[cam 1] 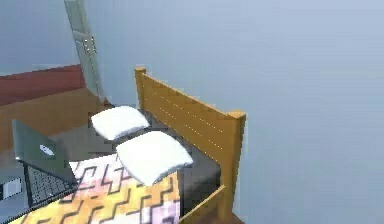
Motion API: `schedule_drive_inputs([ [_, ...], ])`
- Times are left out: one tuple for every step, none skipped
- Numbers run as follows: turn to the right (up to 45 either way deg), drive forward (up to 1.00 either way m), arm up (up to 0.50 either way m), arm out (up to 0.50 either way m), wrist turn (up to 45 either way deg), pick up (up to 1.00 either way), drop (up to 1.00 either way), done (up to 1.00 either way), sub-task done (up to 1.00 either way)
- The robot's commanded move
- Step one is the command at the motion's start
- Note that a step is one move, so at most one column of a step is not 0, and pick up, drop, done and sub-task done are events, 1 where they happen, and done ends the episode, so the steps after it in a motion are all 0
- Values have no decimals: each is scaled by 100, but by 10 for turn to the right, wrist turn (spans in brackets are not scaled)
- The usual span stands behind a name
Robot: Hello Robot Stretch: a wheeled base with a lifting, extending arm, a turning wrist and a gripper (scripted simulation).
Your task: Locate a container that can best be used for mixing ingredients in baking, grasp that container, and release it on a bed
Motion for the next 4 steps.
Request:
schedule_drive_inputs([
  [-450, 0, 0, 0, 0, 0, 0, 0, 0],
  [-390, 0, 0, 0, 0, 0, 0, 0, 0],
  [450, 0, 0, 0, 0, 0, 0, 0, 0],
  [390, 0, 0, 0, 0, 0, 0, 0, 0],
])
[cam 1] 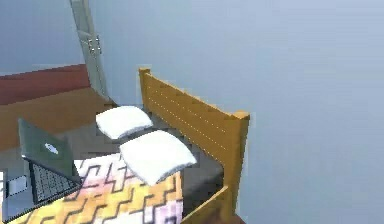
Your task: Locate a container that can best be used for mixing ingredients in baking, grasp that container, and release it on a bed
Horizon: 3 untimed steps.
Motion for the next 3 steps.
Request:
schedule_drive_inputs([
  [-240, 0, 0, 0, 0, 0, 0, 0, 0],
  [0, 20, 0, 0, 0, 0, 0, 0, 0],
  [-300, 0, 0, 0, 0, 0, 0, 0, 0],
])
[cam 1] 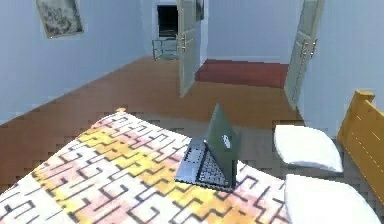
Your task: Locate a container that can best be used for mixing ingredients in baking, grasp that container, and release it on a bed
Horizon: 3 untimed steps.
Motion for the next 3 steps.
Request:
schedule_drive_inputs([
  [180, 0, 0, 0, 0, 0, 0, 0, 0],
  [30, 0, 0, 0, 0, 0, 0, 0, 0],
  [-120, 0, 0, 0, 0, 0, 0, 0, 0],
])
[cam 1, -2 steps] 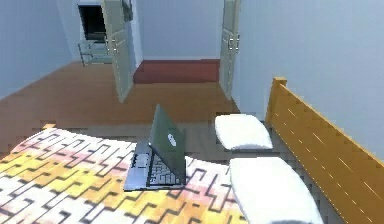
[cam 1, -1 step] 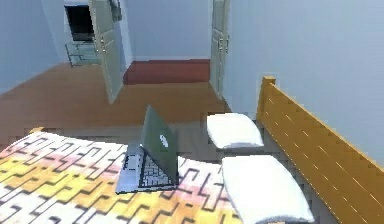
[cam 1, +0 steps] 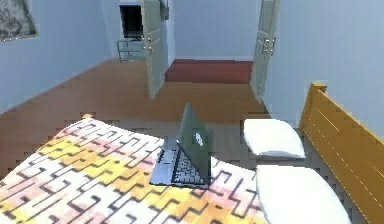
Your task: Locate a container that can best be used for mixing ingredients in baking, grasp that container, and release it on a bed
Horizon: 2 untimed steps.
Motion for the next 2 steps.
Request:
schedule_drive_inputs([
  [90, 0, 0, 0, 0, 0, 0, 0, 0],
  [450, 0, 0, 0, 0, 0, 0, 0, 0],
])
